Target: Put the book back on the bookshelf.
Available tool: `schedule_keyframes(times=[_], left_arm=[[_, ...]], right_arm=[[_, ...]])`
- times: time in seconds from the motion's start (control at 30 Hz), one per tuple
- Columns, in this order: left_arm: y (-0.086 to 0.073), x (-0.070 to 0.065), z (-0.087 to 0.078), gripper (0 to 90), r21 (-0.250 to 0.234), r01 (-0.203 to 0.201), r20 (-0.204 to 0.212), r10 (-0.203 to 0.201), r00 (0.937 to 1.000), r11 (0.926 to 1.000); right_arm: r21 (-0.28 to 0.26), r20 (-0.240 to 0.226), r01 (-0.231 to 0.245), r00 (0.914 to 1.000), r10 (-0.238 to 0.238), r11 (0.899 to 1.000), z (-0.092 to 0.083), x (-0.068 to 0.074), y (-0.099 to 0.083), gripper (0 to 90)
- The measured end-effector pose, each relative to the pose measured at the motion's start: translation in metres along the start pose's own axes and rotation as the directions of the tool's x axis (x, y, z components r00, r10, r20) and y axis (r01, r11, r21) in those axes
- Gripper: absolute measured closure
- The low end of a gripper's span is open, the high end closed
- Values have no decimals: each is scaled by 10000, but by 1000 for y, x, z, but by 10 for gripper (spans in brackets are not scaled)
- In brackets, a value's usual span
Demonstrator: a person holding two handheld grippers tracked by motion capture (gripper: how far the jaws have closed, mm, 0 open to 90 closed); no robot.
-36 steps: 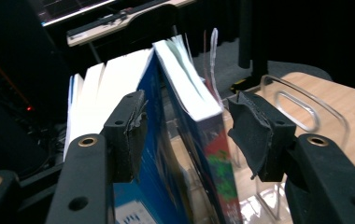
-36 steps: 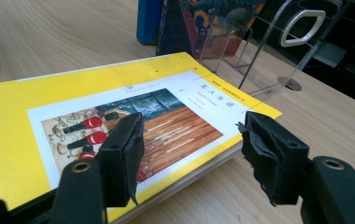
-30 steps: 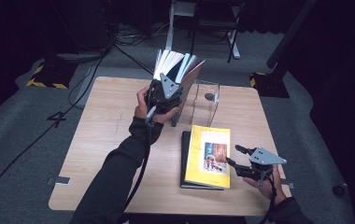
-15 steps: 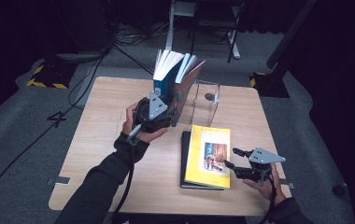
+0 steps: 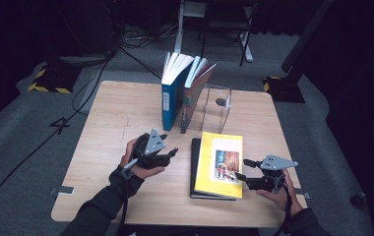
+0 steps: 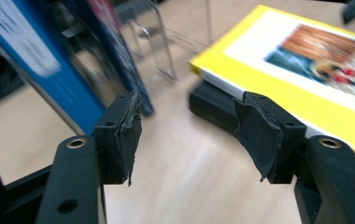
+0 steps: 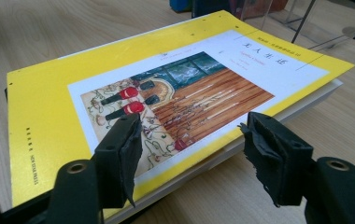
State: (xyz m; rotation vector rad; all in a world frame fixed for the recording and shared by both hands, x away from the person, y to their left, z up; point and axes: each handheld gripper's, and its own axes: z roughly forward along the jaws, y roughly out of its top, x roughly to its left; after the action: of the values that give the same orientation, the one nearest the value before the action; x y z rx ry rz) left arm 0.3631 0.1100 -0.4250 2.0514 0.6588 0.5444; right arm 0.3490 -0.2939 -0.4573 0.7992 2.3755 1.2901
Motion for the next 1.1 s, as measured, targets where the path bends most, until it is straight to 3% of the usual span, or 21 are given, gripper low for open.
schedule_keyframes(times=[0.23, 0.33, 0.47, 0.63, 0.73, 0.87, 0.97, 1.1], left_arm=[[-30, -14, 6, 375, 662, -78, 822, 24, 9966, 9978], [-42, -21, 11, 353, 1134, -324, 1025, 207, 9945, 9930], [-53, -27, 12, 343, 1326, -411, 1704, 181, 9852, 9903], [-64, -35, 12, 321, 1659, -684, 2210, 305, 9748, 9838], [-66, -36, 12, 307, 1694, -621, 2336, 211, 9721, 9836], [-68, -35, 17, 300, 1795, -633, 2510, 165, 9679, 9817], [-71, -34, 20, 294, 1925, -694, 2623, 168, 9648, 9788], [-72, -34, 26, 289, 2159, -758, 2673, 157, 9635, 9735]], right_arm=[[386, -74, 64, 10000, -61, 9992, 4, 2, -1, 357], [451, -31, -67, 10000, 68, 9990, 3, 1, -1, 319], [675, -74, -446, 9990, 452, 9967, 3, -2, -2, 279], [1153, -587, -1170, 9905, 1244, 9864, 5, -7, -2, 235], [1467, -1188, -1355, 9810, 1535, 9798, 8, -9, -2, 205], [1614, -1536, -1482, 9729, 1732, 9757, 12, -10, -2, 180], [1665, -1503, -1454, 9738, 1708, 9753, 13, -8, -1, 174], [1631, -1366, -1112, 9815, 1341, 9803, 12, -6, 2, 188]])
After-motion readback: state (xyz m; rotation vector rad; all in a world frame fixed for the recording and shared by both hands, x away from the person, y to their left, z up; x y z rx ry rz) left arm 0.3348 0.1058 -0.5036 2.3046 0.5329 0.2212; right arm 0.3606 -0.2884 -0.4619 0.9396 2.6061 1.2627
